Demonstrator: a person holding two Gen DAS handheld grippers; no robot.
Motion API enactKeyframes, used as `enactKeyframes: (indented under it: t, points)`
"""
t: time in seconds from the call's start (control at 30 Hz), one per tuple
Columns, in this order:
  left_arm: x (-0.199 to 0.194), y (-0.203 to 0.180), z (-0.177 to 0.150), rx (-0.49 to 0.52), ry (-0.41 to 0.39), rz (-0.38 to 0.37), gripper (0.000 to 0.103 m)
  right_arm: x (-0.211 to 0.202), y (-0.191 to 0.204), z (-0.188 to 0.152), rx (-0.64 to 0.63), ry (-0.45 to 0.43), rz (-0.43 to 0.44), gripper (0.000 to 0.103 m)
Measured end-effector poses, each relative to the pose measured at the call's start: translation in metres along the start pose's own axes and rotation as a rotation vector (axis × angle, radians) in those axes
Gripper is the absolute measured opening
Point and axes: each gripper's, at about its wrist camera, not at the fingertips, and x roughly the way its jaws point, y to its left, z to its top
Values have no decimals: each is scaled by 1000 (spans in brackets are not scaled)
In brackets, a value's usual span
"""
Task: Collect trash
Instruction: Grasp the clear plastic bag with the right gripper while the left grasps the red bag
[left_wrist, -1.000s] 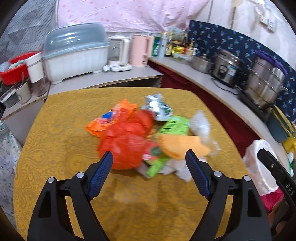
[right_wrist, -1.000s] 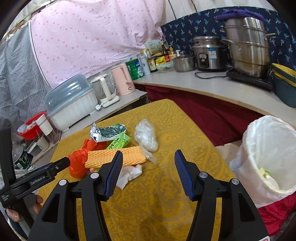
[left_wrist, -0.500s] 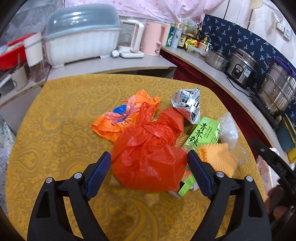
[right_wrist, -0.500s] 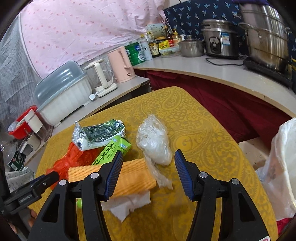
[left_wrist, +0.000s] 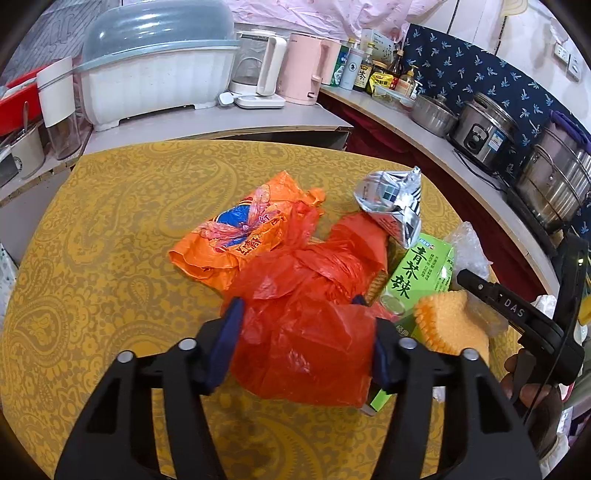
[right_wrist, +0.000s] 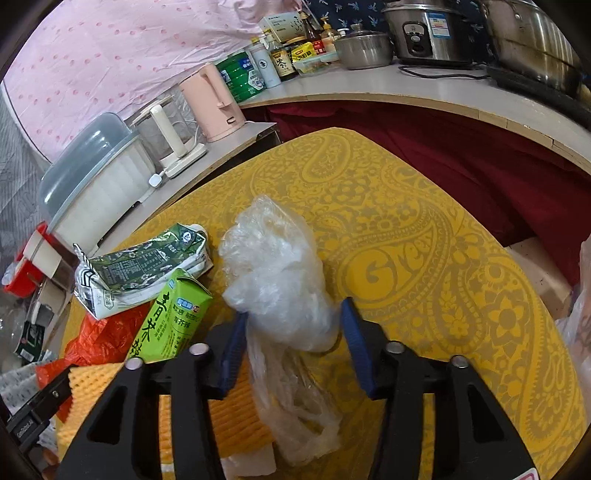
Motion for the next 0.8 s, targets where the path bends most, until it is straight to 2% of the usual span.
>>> enactKeyframes:
  t: [0.17,0.63,0.7,0.73,0.8]
  points:
    - [-7,-6,-2,29,-23,25,44,-9,-3,-2,-2,-23,-3,34]
    - [-75,-23,2,33,-131,27,32,-98,-19,6,34,-155,38,34]
    - [-88,-30,4,39,-152,19,27,-113,-20,6,31,-175,39,34]
    - [-93,-32,4,41,-158,13,20,-121,-21,6,29,-186,40,34]
    - [-105,-40,5,41,-171,1,19,-136,-23,5,29,-205,44,34]
